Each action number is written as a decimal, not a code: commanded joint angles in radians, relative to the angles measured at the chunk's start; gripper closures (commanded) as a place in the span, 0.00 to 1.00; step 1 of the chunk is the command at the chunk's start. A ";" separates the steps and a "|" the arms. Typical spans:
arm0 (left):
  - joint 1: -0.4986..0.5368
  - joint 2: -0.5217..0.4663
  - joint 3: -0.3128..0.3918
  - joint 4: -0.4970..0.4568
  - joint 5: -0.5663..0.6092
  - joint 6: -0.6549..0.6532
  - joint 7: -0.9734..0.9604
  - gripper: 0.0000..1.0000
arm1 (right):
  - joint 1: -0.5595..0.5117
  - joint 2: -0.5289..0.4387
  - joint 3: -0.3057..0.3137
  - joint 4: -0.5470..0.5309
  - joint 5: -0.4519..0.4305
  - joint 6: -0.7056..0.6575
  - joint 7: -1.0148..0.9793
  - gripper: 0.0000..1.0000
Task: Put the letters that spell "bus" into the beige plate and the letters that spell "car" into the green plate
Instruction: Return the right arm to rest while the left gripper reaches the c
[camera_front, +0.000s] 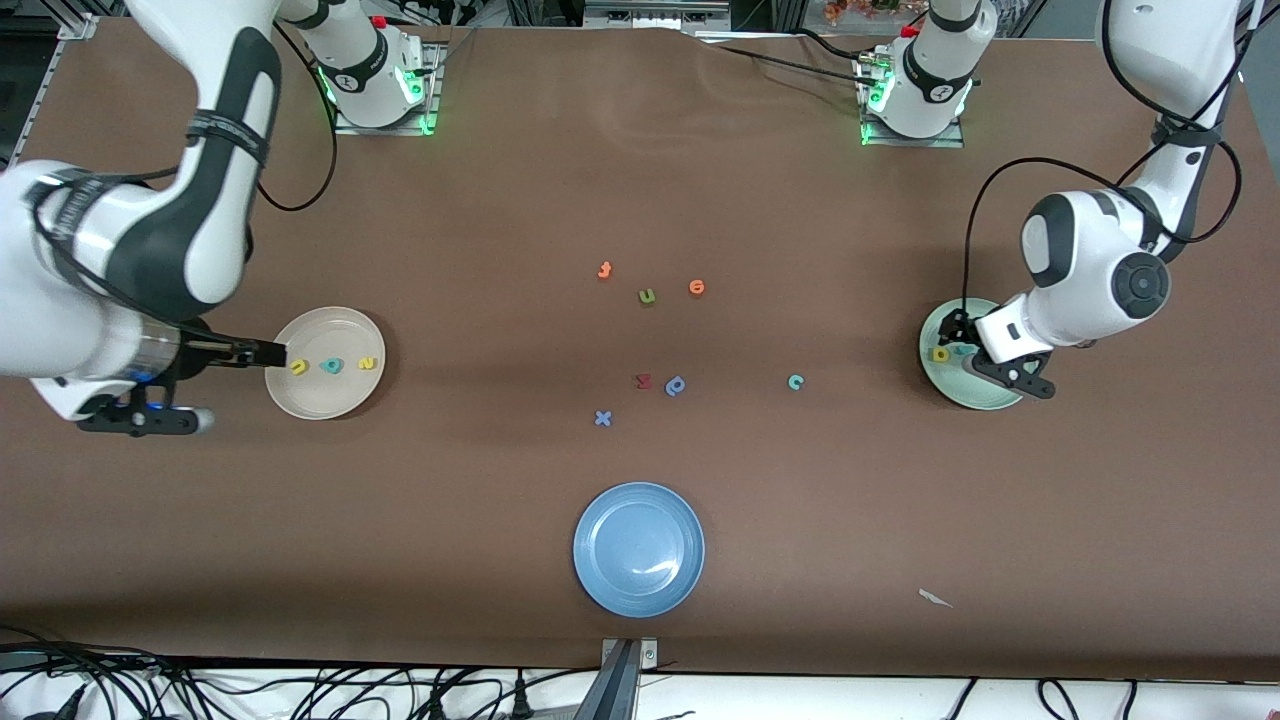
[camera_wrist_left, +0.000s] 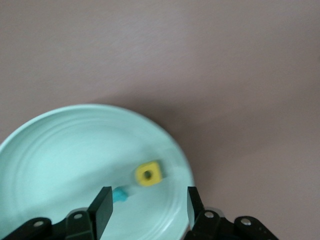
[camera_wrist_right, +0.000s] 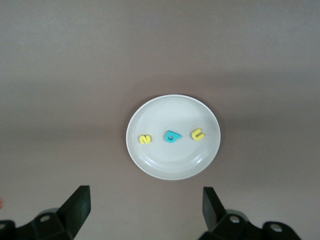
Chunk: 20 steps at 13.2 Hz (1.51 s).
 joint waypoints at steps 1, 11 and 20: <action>-0.044 0.039 -0.065 0.056 -0.050 -0.003 -0.150 0.32 | -0.112 0.017 0.021 0.136 0.040 -0.105 -0.017 0.01; -0.196 0.155 -0.045 0.209 -0.094 0.006 -0.198 0.05 | -0.574 -0.001 0.591 0.428 -0.138 -0.197 0.090 0.01; -0.354 0.309 -0.010 0.362 -0.082 0.037 -0.391 0.07 | -0.843 -0.326 1.219 0.088 -0.681 0.118 0.154 0.02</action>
